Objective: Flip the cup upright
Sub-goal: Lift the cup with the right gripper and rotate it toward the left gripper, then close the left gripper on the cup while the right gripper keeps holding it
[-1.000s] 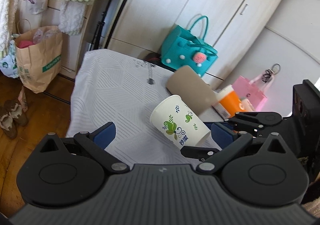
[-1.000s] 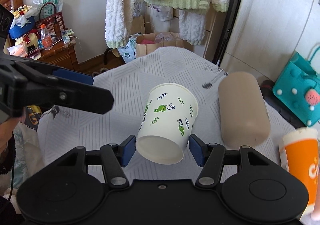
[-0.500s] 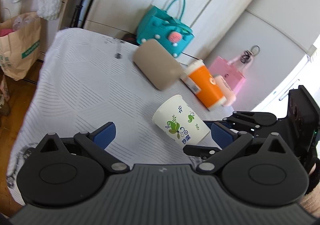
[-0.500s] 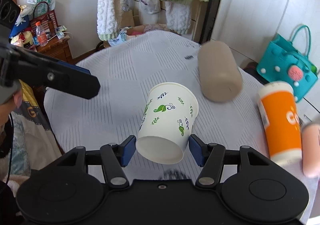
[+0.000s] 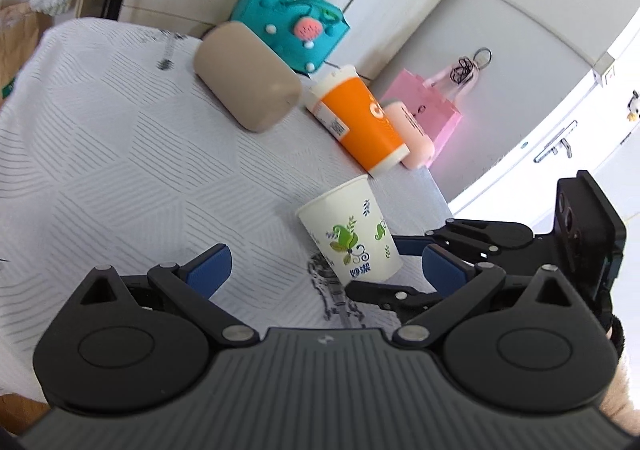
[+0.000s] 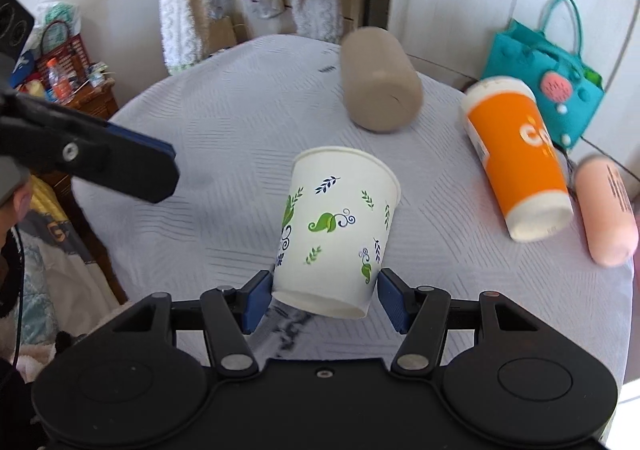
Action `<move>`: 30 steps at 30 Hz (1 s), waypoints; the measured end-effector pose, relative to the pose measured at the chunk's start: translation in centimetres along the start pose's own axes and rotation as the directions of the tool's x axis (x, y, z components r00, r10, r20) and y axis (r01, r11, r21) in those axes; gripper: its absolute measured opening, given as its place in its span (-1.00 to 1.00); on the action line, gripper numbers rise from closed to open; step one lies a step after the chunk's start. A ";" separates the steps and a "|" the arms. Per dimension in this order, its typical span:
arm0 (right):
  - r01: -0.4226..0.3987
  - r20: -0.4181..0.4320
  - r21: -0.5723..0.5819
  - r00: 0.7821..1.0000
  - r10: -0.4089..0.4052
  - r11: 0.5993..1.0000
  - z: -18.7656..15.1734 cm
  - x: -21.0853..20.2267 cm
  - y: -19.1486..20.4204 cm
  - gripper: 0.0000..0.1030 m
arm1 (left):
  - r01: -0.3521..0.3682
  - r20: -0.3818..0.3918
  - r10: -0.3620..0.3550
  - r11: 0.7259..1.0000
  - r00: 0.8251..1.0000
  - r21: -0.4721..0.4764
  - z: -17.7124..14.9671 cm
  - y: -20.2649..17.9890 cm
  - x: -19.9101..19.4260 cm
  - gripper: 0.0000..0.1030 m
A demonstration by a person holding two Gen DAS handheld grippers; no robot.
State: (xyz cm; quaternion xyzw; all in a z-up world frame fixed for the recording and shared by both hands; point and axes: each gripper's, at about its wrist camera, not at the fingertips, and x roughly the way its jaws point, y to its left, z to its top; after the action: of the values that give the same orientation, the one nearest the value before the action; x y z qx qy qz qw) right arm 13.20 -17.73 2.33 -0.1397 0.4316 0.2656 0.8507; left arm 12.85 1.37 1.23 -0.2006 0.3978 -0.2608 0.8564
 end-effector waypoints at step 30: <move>-0.339 0.059 0.055 0.940 0.336 0.939 0.8 2.5 -4.1 0.72 | 0.019 -0.034 -0.023 0.994 0.999 -0.104 -0.5 0.2 5.5 0.63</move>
State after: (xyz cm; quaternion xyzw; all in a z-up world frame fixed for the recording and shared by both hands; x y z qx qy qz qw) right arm 17.25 -19.92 0.83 -0.0297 0.4366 0.3967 0.8069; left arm 15.45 -1.89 -2.35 -0.2443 0.4238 -0.2522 0.8349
